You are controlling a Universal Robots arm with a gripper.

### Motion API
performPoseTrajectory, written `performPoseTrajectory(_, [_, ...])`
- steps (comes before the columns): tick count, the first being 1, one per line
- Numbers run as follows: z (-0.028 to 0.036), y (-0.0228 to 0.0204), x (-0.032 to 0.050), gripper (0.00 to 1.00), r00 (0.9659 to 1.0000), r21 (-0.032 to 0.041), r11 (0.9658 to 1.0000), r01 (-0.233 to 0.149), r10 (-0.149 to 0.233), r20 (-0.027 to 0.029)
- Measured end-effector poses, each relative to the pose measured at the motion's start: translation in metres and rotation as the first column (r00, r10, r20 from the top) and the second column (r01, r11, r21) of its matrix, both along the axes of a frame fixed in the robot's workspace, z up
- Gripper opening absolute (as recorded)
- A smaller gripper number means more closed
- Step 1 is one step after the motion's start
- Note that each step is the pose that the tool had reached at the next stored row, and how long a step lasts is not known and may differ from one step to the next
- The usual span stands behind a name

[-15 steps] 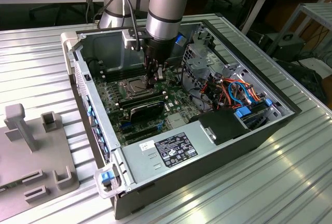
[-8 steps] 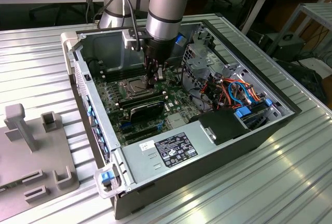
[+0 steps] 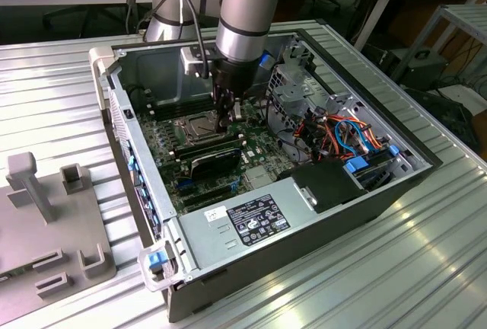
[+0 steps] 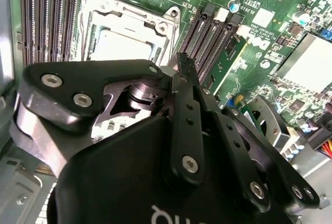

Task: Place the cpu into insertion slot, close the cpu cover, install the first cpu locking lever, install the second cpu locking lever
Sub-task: 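Install the second cpu locking lever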

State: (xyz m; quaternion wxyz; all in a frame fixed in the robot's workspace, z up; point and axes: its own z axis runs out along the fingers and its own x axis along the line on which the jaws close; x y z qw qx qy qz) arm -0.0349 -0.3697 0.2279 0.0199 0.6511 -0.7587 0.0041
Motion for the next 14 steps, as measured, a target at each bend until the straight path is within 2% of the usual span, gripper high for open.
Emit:
performPoseTrajectory(6, [-0.0012,0.0003,-0.0033,0.11,0.9994,-0.0002,0.9994,-0.034,0.034,0.0000])
performPoseTrajectory(9, [-0.0013,0.0034,-0.0040,0.11,0.9985,-0.0003,0.9985,-0.055,0.055,0.0000])
performPoseTrajectory(14, [-0.0024,0.0047,-0.0121,0.11,0.9977,0.0003,0.9977,-0.068,0.068,0.0000])
